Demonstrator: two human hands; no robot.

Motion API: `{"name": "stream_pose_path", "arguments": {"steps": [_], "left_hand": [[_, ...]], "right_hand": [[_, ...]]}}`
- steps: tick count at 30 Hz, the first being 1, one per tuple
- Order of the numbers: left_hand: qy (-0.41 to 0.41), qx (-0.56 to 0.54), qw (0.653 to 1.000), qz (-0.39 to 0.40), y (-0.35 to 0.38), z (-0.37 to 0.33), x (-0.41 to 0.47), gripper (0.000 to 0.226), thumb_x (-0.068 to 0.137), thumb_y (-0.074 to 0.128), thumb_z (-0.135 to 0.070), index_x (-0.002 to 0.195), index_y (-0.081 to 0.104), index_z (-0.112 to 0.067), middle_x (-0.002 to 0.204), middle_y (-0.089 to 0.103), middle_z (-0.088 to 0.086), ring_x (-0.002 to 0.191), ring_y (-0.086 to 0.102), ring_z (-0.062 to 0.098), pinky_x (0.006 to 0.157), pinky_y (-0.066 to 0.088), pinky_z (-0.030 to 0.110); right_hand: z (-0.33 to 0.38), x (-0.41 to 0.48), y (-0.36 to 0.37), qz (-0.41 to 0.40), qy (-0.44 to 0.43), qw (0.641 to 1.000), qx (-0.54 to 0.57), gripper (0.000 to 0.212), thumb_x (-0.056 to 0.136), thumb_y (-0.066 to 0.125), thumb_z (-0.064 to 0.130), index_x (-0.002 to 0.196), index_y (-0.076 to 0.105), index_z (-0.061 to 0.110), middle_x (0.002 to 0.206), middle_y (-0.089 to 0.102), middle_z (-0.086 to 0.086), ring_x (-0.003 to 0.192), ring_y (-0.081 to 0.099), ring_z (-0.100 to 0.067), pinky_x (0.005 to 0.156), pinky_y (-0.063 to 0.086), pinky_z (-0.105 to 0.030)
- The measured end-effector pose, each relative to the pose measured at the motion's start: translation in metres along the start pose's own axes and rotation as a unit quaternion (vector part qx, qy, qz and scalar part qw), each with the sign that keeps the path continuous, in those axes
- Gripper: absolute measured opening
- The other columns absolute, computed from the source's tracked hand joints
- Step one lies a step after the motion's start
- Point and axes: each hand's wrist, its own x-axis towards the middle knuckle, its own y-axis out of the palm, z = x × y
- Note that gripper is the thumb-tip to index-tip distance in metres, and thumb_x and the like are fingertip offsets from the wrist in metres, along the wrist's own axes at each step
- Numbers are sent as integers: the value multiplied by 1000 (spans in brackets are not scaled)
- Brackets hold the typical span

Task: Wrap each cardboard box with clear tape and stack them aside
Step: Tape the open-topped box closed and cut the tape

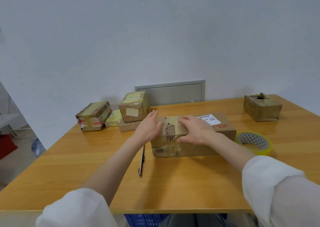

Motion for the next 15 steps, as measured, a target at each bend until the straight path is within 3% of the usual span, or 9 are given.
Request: {"name": "stream_pose_path", "arguments": {"steps": [6, 11, 15], "left_hand": [[-42, -29, 998, 37, 18, 3, 3, 60, 102, 38, -30, 152, 14, -10, 160, 10, 10, 147, 13, 22, 117, 17, 37], [-41, -41, 998, -3, 10, 7, 18, 52, 102, 36, -20, 151, 22, -9, 157, 21, 10, 145, 19, 22, 116, 19, 36], [-56, -72, 995, 50, -2, 13, 39, 49, 102, 32, -17, 150, 25, -8, 156, 26, 10, 143, 24, 25, 115, 21, 36]], "right_hand": [[8, 5, 9, 4, -1, 1000, -13, 75, 83, 62, 56, 146, 35, 25, 151, 33, 3, 139, 29, -20, 116, 22, -44], [6, 5, 5, 4, -15, 1000, -14, 72, 83, 66, 51, 145, 38, 27, 148, 38, 7, 133, 38, -18, 107, 34, -37], [2, 10, 1, 24, -24, 999, -12, 74, 83, 68, 49, 147, 36, 29, 152, 34, 10, 136, 37, -17, 106, 36, -37]]}}
